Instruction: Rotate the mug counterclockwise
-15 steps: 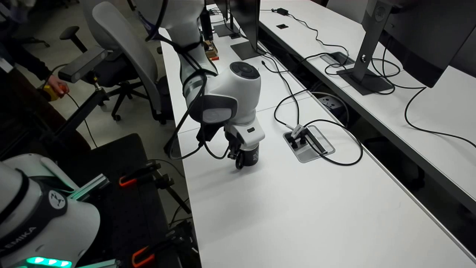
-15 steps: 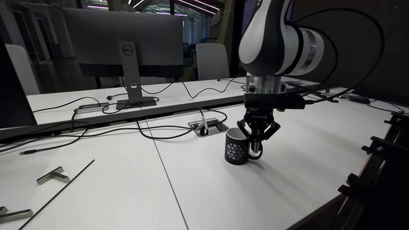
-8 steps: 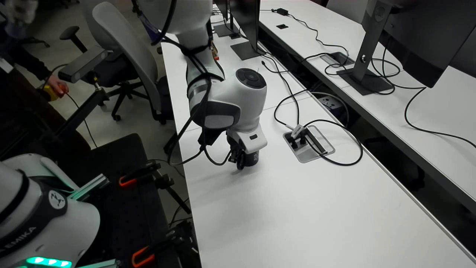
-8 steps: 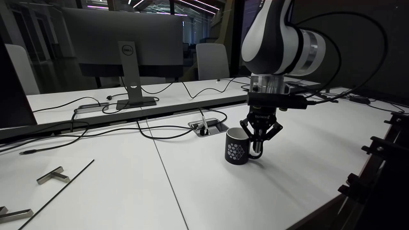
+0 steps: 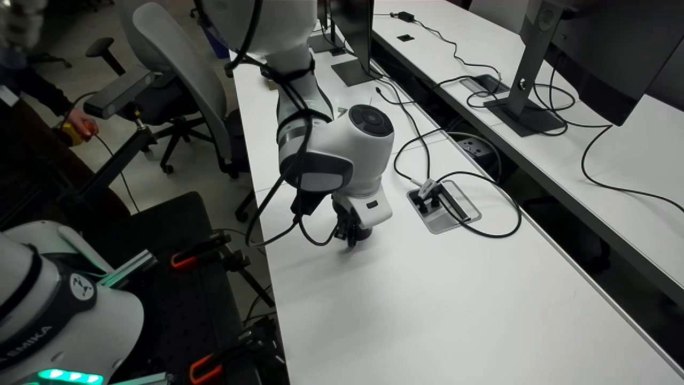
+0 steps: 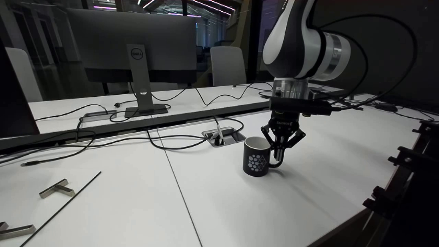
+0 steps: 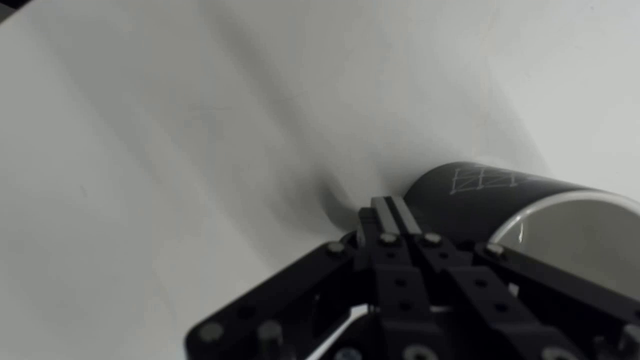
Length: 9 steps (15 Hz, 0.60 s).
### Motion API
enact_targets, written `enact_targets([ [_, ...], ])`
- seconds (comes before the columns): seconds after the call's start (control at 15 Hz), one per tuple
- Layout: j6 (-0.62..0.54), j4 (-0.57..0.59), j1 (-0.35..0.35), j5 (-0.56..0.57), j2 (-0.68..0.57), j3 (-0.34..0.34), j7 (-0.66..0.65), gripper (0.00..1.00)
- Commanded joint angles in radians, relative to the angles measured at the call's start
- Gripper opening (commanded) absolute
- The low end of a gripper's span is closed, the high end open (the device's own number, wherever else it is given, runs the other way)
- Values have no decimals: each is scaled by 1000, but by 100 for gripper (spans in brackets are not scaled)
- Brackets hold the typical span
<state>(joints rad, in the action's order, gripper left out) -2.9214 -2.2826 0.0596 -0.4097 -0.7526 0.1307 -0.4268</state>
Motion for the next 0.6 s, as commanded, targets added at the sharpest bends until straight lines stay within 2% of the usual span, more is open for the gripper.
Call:
enact_targets([
  [0.0,-12,18,9,-25,-11,2,27,0],
  [0.53,-8,28,-29,-16,6,-48,-4,0],
])
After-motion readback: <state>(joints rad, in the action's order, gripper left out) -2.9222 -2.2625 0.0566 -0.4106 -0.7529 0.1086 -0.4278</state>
